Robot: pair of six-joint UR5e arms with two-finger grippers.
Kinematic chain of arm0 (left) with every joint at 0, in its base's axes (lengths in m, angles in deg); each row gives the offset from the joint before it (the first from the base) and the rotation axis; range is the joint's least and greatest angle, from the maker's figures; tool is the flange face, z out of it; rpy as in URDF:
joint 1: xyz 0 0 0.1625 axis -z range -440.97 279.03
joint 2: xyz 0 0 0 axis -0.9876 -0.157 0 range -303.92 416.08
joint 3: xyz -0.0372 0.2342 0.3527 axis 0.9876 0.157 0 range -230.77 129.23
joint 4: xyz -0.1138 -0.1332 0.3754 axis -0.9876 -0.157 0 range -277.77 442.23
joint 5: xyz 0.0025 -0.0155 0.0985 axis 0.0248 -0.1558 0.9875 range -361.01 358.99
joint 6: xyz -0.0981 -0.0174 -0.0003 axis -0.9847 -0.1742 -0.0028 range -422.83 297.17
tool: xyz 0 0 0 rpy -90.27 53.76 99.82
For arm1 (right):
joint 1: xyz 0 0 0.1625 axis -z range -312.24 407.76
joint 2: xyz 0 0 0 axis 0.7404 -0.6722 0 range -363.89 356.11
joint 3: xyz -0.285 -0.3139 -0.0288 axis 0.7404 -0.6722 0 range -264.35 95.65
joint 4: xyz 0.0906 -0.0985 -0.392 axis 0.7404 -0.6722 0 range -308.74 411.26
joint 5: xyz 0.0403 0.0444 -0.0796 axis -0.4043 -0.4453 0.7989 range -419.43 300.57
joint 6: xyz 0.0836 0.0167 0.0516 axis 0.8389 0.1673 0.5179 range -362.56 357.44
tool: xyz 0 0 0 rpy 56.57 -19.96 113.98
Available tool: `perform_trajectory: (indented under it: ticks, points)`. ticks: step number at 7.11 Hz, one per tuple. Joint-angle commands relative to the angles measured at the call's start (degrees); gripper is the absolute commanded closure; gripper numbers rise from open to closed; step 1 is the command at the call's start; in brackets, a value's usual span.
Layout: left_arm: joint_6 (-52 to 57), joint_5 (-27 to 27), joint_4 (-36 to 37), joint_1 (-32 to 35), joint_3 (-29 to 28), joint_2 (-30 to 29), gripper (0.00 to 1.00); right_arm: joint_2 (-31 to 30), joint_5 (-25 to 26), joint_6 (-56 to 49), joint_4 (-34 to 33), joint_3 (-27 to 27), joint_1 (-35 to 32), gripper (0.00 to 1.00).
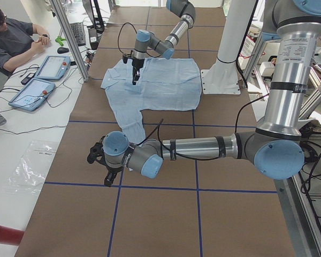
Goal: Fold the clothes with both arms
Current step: 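Lift the sleeve with the right gripper and fold it across the shirt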
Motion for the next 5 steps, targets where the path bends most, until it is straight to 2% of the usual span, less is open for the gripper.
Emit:
perform_trajectory:
  ticks: [1, 3, 4, 5]
  points:
    - [-1.1, 0.0, -0.4, 0.0, -0.1, -0.1, 0.01, 0.4, 1.9, 0.1, 0.3, -0.7, 0.8, 0.00]
    - [-8.4, 0.2, -4.9, -0.3, -0.3, -0.2, 0.01, -0.2, 1.9, 1.1, -0.4, 0.8, 0.6, 0.00]
    - [-12.8, 0.4, -10.4, -1.7, -0.9, 0.6, 0.01, -3.2, 1.8, 1.1, -5.8, 6.9, 0.5, 0.00]
    - [-18.3, 2.3, -15.0, -3.5, -1.2, 1.8, 0.01, -5.8, 1.2, 0.5, -15.4, 14.5, -1.1, 0.00]
